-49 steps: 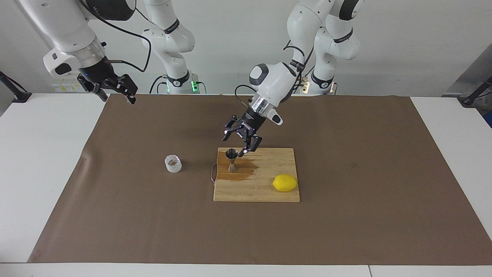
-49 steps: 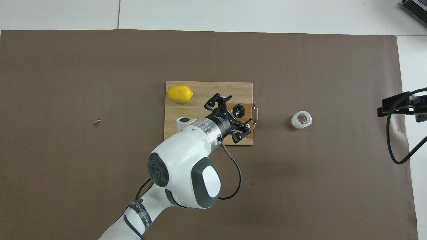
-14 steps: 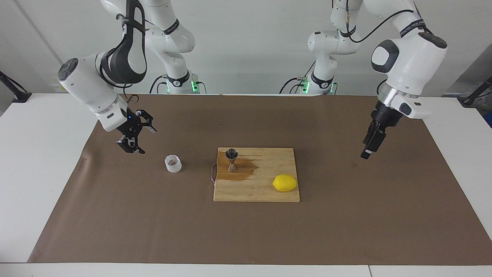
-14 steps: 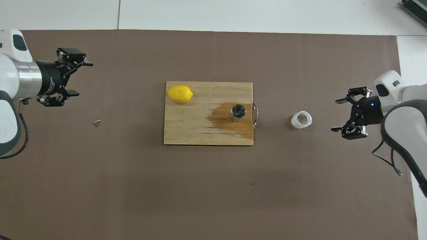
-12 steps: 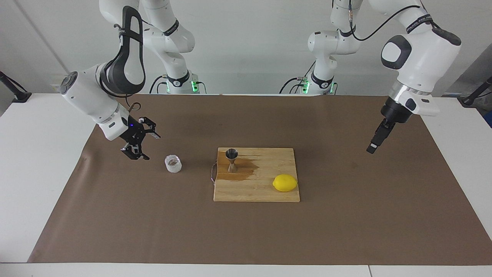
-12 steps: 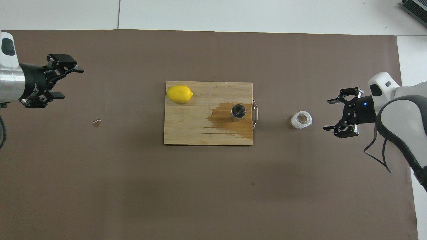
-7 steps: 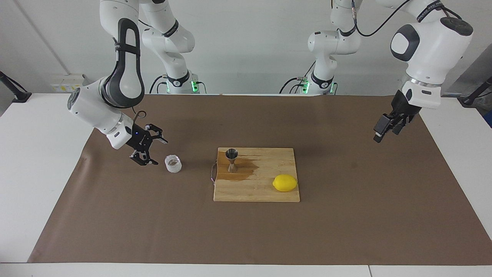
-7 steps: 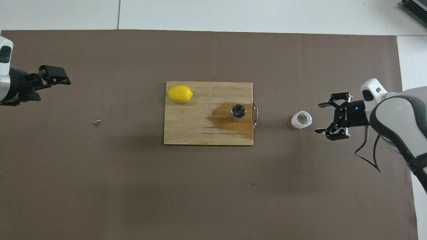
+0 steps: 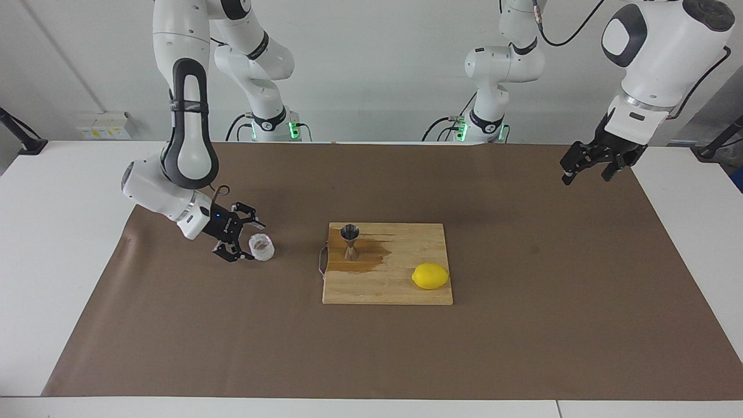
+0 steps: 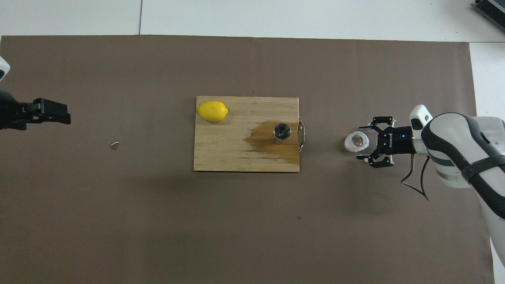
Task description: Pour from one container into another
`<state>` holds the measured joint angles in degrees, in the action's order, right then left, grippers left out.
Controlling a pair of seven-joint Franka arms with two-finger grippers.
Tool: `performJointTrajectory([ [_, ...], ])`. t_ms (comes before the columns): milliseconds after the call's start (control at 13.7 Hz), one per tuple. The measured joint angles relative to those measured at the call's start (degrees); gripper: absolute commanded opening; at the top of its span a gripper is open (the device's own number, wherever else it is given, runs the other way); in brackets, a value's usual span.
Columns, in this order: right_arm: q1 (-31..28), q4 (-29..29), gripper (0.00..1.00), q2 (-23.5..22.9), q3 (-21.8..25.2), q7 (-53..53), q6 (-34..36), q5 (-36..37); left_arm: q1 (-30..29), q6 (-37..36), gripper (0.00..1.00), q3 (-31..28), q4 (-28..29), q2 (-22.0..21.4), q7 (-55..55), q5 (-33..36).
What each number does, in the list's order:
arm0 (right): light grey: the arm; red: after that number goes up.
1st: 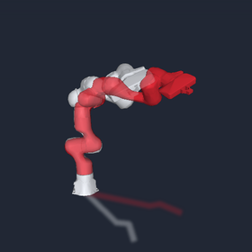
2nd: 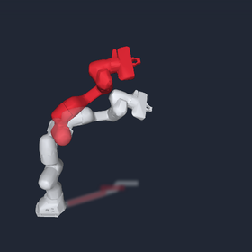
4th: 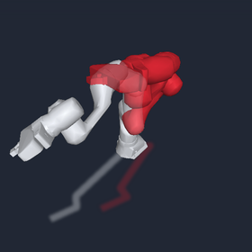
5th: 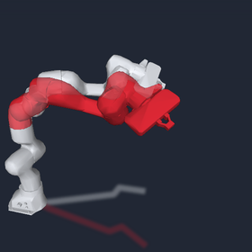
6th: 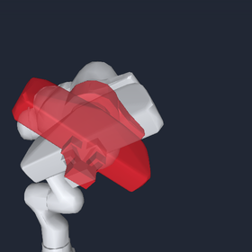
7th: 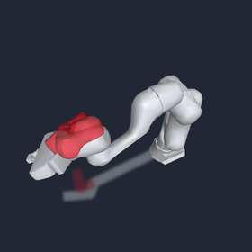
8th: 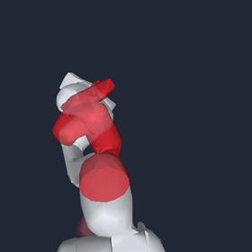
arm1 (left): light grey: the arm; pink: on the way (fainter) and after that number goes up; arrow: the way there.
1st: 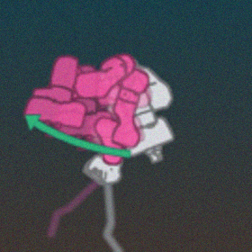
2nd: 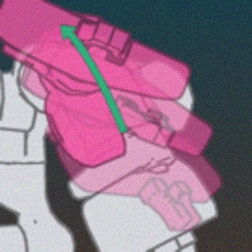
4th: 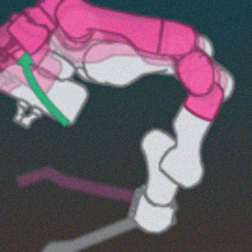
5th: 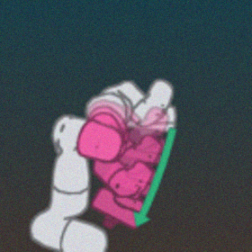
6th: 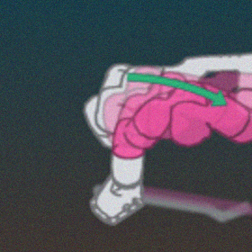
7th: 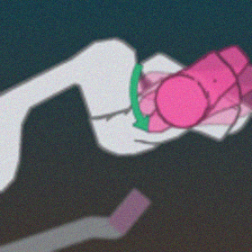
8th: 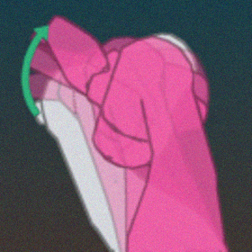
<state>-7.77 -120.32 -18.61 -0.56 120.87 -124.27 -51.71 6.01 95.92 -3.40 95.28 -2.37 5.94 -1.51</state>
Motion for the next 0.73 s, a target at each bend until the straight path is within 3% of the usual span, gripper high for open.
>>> performJointTrajectory([
  [219, 0.2, 0.3, 1.0, -1.5, -0.2, 1.8, -1.1, -1.1, 0.0, -4.6, 1.0, 1.2, -0.1, -2.9, -0.5, 0.0],
  [438, 0.3, 0.3, 1.0, -1.5, -0.4, 2.8, -1.1, -1.1, 0.0, -4.6, 1.0, 1.7, 0.3, -3.3, -0.5, 0.0],
  [511, 0.4, 0.3, 0.9, -1.5, -0.4, 3.1, -1.1, -1.1, 0.0, -4.6, 1.0, 1.7, 0.4, -3.3, -0.5, 0.0],
  [657, 1.1, 0.3, 0.6, -1.5, -0.4, 3.8, -1.7, -1.1, 0.0, -4.6, 1.0, 1.7, 0.5, -3.3, -0.5, 0.0],
  [730, 1.3, 0.5, 0.51, -1.5, -0.4, 3.9, -2.5, -1.1, 0.0, -4.6, 1.0, 1.6, 0.5, -3.3, -0.5, 0.0],
])
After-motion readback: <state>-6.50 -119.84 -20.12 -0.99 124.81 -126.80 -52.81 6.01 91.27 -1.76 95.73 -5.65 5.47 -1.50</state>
